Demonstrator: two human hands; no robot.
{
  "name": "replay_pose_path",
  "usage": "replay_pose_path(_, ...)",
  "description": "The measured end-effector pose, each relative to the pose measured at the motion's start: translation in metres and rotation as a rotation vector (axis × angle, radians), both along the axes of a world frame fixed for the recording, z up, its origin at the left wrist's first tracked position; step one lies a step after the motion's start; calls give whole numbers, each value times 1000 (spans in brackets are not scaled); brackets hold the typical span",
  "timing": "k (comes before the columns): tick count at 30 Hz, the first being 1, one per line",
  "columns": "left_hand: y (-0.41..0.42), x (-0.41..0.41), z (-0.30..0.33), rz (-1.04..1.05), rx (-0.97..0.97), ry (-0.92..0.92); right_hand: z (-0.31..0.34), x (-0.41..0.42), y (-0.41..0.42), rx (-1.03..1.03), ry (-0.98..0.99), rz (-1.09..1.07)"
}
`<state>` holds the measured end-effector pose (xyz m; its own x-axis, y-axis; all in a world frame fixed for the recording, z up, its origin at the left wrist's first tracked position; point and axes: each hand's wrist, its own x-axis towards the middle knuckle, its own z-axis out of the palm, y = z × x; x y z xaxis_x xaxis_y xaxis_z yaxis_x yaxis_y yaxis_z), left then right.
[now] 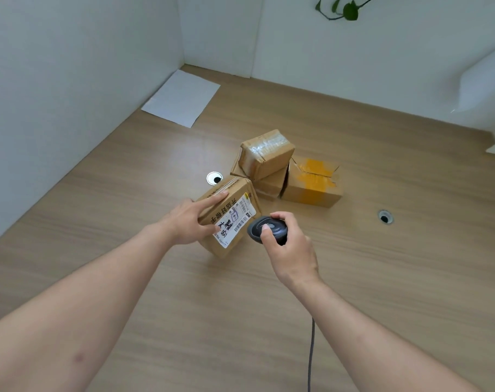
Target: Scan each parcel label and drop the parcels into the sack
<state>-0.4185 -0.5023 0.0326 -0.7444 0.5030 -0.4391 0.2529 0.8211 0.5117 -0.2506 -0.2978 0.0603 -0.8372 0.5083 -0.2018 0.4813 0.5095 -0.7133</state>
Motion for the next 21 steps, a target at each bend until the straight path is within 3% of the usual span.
replay_pose_path(14, 18, 64, 95, -105, -4, 209, 75, 74, 18, 175, 127, 59)
replay_pose_path(21, 30, 128, 132, -8, 99, 218, 95, 121, 33, 148, 266, 74)
